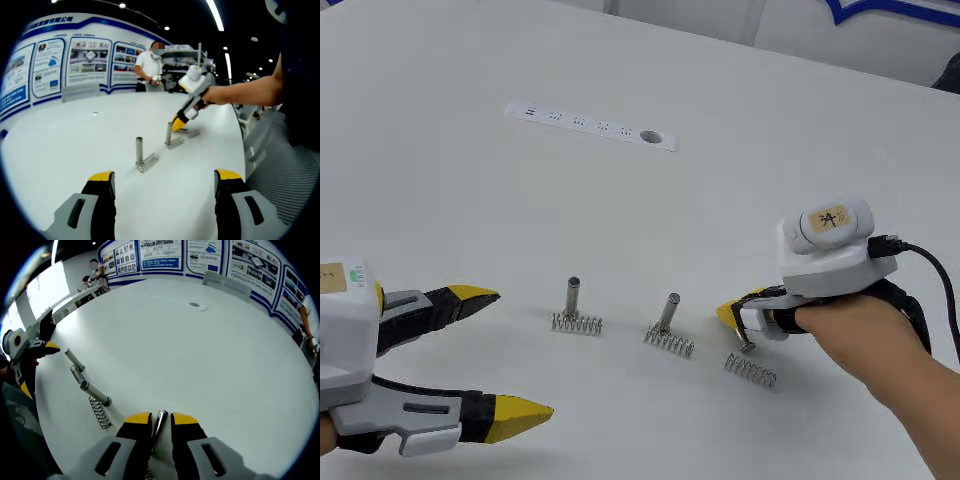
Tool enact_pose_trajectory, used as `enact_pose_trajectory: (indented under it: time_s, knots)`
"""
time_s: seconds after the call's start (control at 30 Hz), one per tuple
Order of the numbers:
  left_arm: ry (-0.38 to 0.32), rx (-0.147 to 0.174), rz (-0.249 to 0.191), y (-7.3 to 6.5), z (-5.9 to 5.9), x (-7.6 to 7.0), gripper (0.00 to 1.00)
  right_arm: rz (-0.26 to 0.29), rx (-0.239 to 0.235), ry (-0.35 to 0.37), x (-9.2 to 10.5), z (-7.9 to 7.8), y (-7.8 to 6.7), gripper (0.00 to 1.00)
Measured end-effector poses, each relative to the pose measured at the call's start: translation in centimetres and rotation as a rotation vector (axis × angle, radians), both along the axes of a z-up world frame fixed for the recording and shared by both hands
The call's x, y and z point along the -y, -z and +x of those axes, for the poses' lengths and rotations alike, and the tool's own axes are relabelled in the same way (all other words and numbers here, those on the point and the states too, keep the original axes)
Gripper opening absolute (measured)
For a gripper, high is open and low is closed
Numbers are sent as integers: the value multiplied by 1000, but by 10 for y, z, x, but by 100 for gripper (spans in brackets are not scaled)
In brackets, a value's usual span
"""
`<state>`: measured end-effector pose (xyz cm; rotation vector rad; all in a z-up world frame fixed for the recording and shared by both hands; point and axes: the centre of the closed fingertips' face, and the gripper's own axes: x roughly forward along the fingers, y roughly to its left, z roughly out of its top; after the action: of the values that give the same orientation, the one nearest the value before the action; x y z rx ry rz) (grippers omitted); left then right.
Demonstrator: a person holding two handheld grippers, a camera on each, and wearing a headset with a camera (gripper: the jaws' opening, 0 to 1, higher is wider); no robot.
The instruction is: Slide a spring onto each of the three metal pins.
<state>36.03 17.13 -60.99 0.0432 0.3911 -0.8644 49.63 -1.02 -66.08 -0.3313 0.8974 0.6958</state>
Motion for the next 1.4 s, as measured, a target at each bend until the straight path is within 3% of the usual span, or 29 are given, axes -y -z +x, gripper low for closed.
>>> enact_pose_trajectory:
  time_s: [0.3, 0.87, 1.03, 1.4]
  knots:
    - [-3, -2, -4, 1, 0, -1, 82, -12, -28, 19, 3, -2, 1, 13]
    - [-2, 7, -1, -2, 0, 0, 82, -116, -56, -16, 3, -3, 2, 9]
    - [-2, 18, -3, -6, 1, 2, 81, -70, -57, 2, 8, 0, 2, 9]
    - [0, 44, 9, -18, 1, 0, 81, -5, 9, 12, 11, -7, -23, 9]
